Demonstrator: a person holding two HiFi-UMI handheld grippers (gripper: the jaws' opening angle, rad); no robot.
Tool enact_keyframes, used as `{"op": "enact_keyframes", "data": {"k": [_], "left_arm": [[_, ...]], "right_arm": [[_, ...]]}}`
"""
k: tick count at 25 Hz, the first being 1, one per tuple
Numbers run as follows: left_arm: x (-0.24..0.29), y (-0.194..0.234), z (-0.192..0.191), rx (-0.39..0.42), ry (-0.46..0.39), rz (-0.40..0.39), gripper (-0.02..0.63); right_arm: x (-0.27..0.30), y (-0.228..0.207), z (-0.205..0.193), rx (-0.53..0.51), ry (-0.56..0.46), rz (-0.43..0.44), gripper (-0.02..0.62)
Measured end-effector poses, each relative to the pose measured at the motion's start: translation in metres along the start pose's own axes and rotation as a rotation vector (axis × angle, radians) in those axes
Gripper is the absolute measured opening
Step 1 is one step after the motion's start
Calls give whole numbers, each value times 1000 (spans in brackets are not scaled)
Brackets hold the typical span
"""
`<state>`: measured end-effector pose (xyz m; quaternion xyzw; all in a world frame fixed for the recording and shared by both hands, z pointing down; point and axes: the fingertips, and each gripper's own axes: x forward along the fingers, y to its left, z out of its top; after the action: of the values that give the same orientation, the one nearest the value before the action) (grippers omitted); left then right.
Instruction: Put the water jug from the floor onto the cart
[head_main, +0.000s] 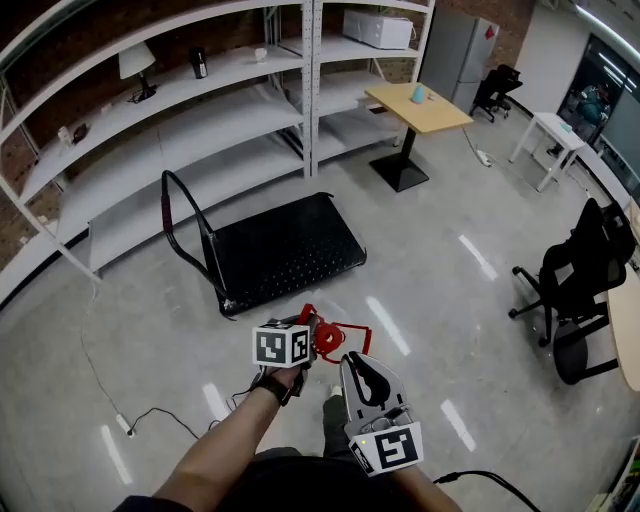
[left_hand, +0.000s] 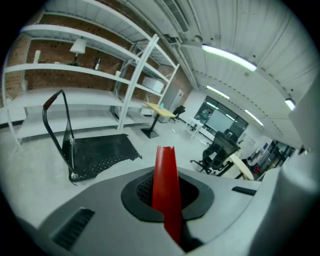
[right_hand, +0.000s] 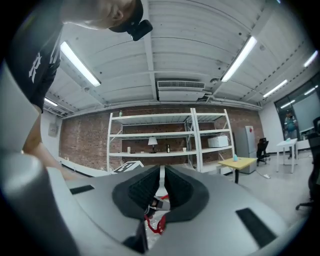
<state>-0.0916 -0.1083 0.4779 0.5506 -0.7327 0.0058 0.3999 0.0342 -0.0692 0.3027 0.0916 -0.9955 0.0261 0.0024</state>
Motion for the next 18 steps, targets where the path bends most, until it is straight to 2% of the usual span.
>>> {"op": "enact_keyframes", "data": {"k": [6,10,14,18], "left_arm": [[58,86,71,-144,-14,133,11],[88,135,131,-227,-40,201,11],[116,174,186,-285,-73,230,11],[155,213,238,-295,-91,213,11]], "right_arm": [[132,-60,-3,37,34,172,26],[219,-92,8,54,49,271,25],[285,-110,17,53,53,341,25],[352,-127,13,51,59,343,25]]}}
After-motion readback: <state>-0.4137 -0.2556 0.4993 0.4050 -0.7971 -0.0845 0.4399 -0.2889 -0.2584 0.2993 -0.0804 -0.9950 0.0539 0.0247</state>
